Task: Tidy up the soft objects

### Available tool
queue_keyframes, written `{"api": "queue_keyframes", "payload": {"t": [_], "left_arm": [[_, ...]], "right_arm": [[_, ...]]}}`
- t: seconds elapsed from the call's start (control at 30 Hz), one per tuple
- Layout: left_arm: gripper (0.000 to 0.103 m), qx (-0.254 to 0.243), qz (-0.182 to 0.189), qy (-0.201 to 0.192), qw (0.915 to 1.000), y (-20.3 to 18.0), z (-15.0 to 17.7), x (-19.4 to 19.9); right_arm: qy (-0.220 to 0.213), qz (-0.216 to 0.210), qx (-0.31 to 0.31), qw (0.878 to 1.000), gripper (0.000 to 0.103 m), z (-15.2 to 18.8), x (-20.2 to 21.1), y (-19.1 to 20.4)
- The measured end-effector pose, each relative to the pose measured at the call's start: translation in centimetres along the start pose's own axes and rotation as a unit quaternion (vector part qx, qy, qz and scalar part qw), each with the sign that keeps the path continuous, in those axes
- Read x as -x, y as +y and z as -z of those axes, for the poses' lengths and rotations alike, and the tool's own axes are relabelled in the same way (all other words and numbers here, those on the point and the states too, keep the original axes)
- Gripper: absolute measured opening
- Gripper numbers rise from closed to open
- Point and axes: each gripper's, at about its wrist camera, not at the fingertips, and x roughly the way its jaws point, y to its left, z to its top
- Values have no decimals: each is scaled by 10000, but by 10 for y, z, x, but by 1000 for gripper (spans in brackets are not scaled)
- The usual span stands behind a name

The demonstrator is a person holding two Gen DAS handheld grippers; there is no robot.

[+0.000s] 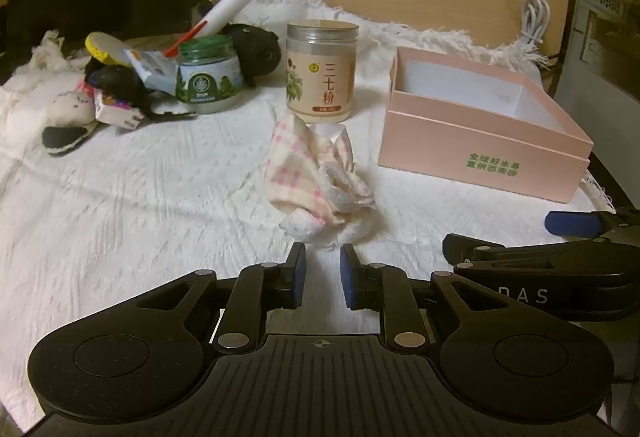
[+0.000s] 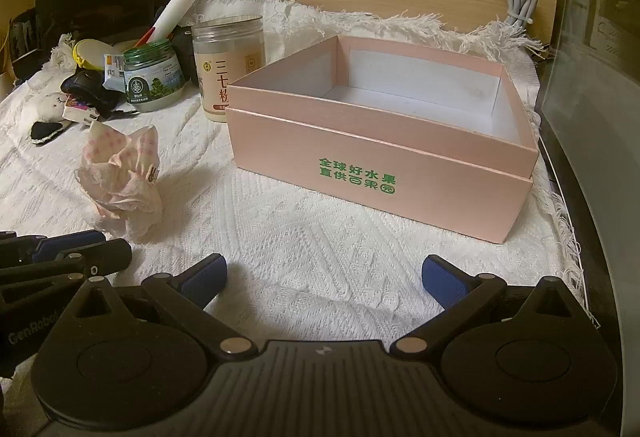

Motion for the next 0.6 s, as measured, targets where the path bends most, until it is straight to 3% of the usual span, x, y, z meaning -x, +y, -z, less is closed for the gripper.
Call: {"api": "queue_keyframes", "payload": {"t": [0.6], "left_arm": [[21,10,3,-7,10000,0,0,0]], "right_arm": [[2,2,4,10000,103,0,0,0]]}}
